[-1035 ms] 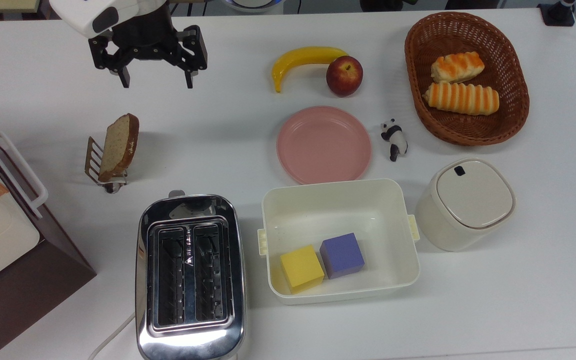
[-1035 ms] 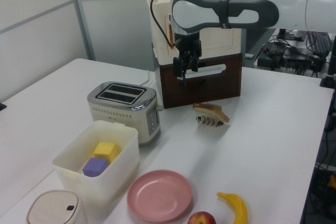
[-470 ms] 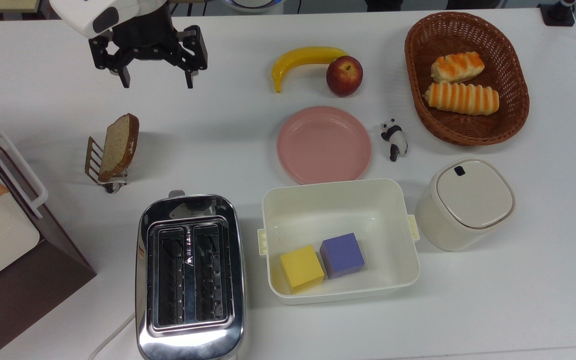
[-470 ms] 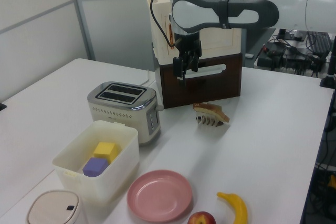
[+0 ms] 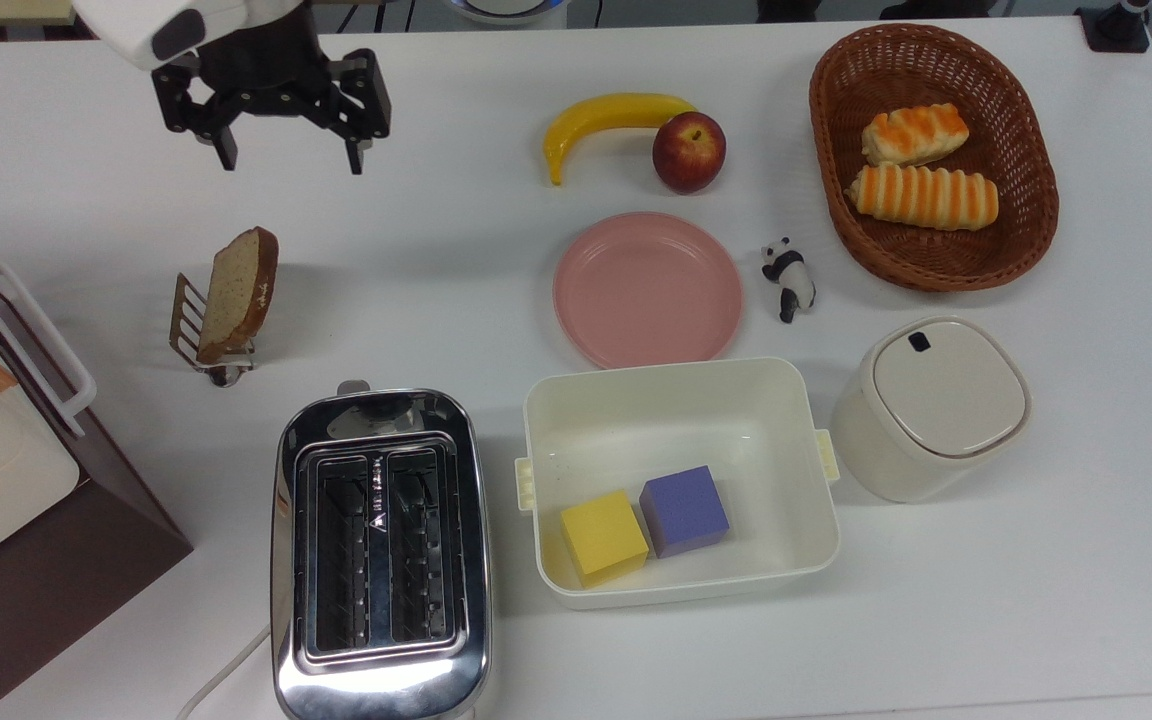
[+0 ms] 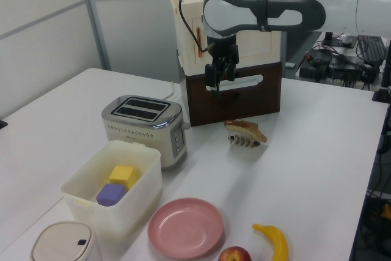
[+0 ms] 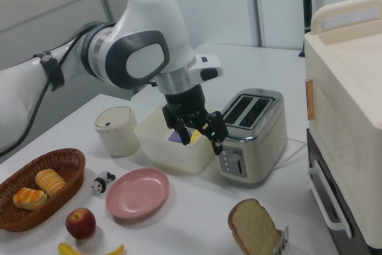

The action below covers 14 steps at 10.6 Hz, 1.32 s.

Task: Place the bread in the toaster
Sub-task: 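Lower the gripper over the bread slice and close on its crust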

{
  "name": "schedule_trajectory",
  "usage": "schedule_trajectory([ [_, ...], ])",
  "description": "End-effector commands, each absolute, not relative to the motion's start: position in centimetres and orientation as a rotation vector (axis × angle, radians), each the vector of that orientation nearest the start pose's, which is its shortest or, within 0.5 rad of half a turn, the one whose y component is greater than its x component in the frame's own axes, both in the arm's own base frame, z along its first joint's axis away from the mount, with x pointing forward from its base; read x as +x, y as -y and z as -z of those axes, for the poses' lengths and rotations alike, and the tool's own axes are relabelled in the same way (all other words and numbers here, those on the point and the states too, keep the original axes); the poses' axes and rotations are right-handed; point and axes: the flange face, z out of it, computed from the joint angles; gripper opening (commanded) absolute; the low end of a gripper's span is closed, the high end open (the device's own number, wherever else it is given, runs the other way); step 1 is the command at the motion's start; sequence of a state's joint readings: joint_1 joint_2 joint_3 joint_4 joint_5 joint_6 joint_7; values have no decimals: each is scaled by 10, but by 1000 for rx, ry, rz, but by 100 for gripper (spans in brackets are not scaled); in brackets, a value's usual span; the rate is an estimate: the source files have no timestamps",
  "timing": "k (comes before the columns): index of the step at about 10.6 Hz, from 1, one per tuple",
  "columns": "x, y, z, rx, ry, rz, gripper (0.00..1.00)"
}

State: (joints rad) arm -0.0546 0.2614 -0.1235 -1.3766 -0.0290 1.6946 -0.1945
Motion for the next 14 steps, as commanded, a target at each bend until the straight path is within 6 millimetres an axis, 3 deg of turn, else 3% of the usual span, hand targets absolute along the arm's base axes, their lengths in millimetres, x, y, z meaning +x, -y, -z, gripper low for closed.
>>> schedule_trajectory([
  [1,625,126,-563,-3256,30,-5,100],
  [5,635,155,-517,-3290,-10,-132,100],
  [11,650,162,-426,-3332,34,-400,100],
  [12,652,162,-419,-3340,44,-410,100],
  [13,654,162,-417,-3358,61,-400,89],
  [14,654,162,-416,-3360,79,-403,70],
])
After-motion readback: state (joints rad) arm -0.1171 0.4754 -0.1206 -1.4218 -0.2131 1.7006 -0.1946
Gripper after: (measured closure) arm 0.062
